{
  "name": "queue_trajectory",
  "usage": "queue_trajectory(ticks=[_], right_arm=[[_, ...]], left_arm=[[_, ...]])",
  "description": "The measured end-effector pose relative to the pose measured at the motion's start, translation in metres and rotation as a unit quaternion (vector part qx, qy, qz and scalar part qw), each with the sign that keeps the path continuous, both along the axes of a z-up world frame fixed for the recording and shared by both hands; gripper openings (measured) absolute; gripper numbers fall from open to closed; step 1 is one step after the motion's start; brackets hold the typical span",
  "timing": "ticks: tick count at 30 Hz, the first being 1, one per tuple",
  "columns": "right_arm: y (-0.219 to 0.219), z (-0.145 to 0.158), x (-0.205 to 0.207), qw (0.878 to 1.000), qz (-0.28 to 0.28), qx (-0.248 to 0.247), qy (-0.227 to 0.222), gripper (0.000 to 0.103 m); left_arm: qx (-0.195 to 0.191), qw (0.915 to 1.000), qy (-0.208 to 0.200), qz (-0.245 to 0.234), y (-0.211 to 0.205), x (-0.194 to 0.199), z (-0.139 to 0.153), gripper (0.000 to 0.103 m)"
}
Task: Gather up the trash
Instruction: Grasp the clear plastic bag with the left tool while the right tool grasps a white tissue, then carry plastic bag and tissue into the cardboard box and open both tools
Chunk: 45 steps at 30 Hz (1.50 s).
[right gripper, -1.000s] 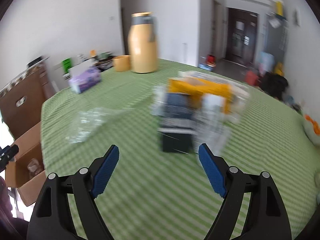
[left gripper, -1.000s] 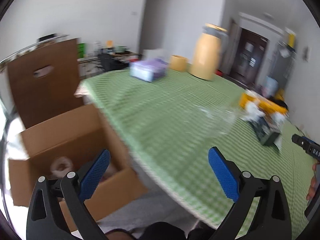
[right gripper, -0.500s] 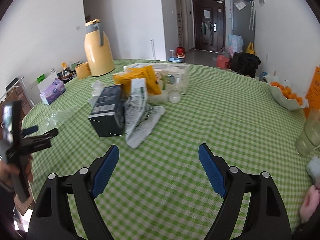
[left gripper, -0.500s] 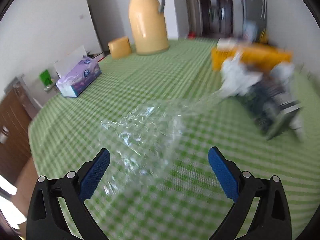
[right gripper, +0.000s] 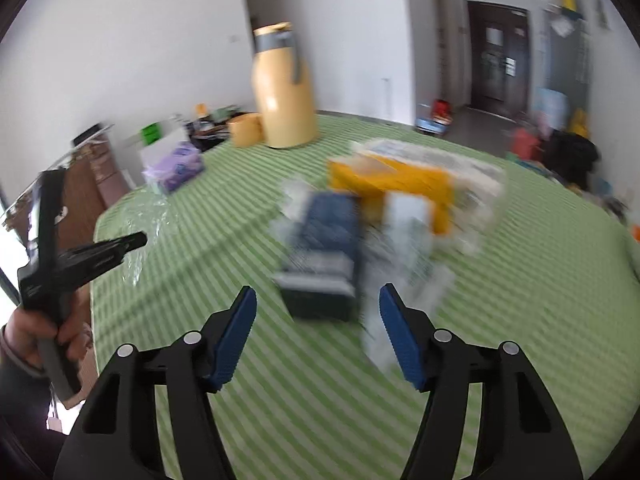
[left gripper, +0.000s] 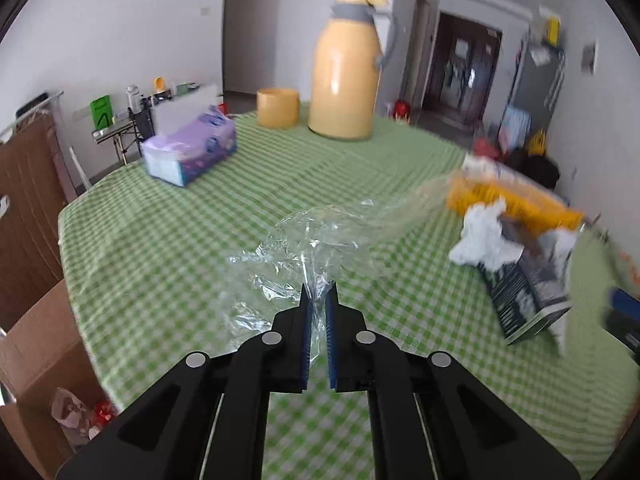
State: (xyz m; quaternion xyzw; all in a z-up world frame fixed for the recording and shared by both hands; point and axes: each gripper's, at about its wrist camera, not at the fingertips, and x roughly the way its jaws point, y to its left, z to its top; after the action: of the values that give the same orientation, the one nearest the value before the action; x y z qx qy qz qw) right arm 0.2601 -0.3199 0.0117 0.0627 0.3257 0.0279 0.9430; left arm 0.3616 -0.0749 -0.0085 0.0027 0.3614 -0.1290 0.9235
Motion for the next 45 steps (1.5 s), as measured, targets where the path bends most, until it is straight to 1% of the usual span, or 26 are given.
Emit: queue_trajectory(ticks=[2,3,5,7,8,9,10,11,12,13,17,19,21,24,28,30,36,38,42,45], right_arm=[[0.010,-0.001,0.044,1.000,0.023,-0.011,0.015,0.055],[0.015,-0.002,0.059,0.999,0.024,-0.023,0.019,0.055],[0.032,-0.007,0.103,0.995,0.023,-0.080,0.047,0.055],[0.044,-0.015,0.133,0.991,0.033,-0.109,0.062,0.055],[0.048,-0.022,0.148,0.988,0.034,-0.128,0.078,0.052],[0.052,-0.030,0.163,0.984,0.028,-0.148,0.092,0.041],[0.054,-0.036,0.173,0.981,0.025,-0.161,0.102,0.033],[0.056,-0.040,0.180,0.979,0.024,-0.169,0.109,0.011],[0.058,-0.044,0.183,0.977,0.019,-0.183,0.112,0.005],[0.061,-0.044,0.183,0.976,0.021,-0.187,0.108,0.004],[0.078,-0.015,0.160,0.985,0.039,-0.164,0.046,0.003],[0.089,0.002,0.145,0.987,0.054,-0.150,0.016,0.003],[0.102,0.016,0.132,0.988,0.069,-0.138,-0.007,0.003],[0.127,0.030,0.117,0.988,0.097,-0.120,-0.030,0.003],[0.175,0.036,0.104,0.983,0.151,-0.095,-0.041,0.003],[0.202,0.033,0.100,0.979,0.178,-0.090,-0.040,0.003],[0.280,0.026,0.091,0.965,0.250,-0.072,-0.034,0.003],[0.303,0.025,0.089,0.960,0.272,-0.060,-0.032,0.003],[0.353,0.022,0.080,0.944,0.327,-0.032,-0.026,0.003],[0.384,0.016,0.075,0.930,0.365,-0.022,-0.013,0.003]], left_arm=[[-0.021,0.9997,-0.009,0.005,0.019,-0.007,0.012,0.003],[-0.028,0.9995,-0.013,0.006,0.027,-0.010,0.016,0.003],[-0.034,0.9990,-0.030,-0.003,0.042,-0.020,0.024,0.003],[-0.038,0.9983,-0.044,-0.004,0.056,-0.031,0.027,0.003],[-0.037,0.9983,-0.045,0.000,0.064,-0.036,0.028,0.003],[-0.037,0.9982,-0.047,0.009,0.074,-0.042,0.027,0.003],[-0.038,0.9981,-0.047,0.015,0.081,-0.046,0.028,0.003],[-0.037,0.9980,-0.047,0.021,0.088,-0.049,0.027,0.003],[-0.038,0.9977,-0.047,0.032,0.098,-0.054,0.027,0.003],[-0.038,0.9976,-0.044,0.038,0.105,-0.056,0.026,0.003],[-0.035,0.9948,-0.036,0.088,0.141,-0.063,0.026,0.003],[-0.035,0.9917,-0.039,0.117,0.162,-0.069,0.029,0.003],[-0.047,0.9875,-0.043,0.144,0.184,-0.079,0.033,0.003],[-0.050,0.9820,-0.042,0.177,0.215,-0.093,0.034,0.003],[-0.045,0.9746,-0.034,0.217,0.250,-0.105,0.033,0.003],[-0.049,0.9709,-0.034,0.232,0.266,-0.114,0.033,0.003],[-0.038,0.9623,-0.038,0.267,0.304,-0.140,0.036,0.003],[-0.040,0.9569,-0.038,0.285,0.321,-0.150,0.037,0.003],[-0.038,0.9492,-0.033,0.311,0.344,-0.164,0.032,0.003],[-0.049,0.9457,-0.015,0.321,0.362,-0.170,0.018,0.003]])
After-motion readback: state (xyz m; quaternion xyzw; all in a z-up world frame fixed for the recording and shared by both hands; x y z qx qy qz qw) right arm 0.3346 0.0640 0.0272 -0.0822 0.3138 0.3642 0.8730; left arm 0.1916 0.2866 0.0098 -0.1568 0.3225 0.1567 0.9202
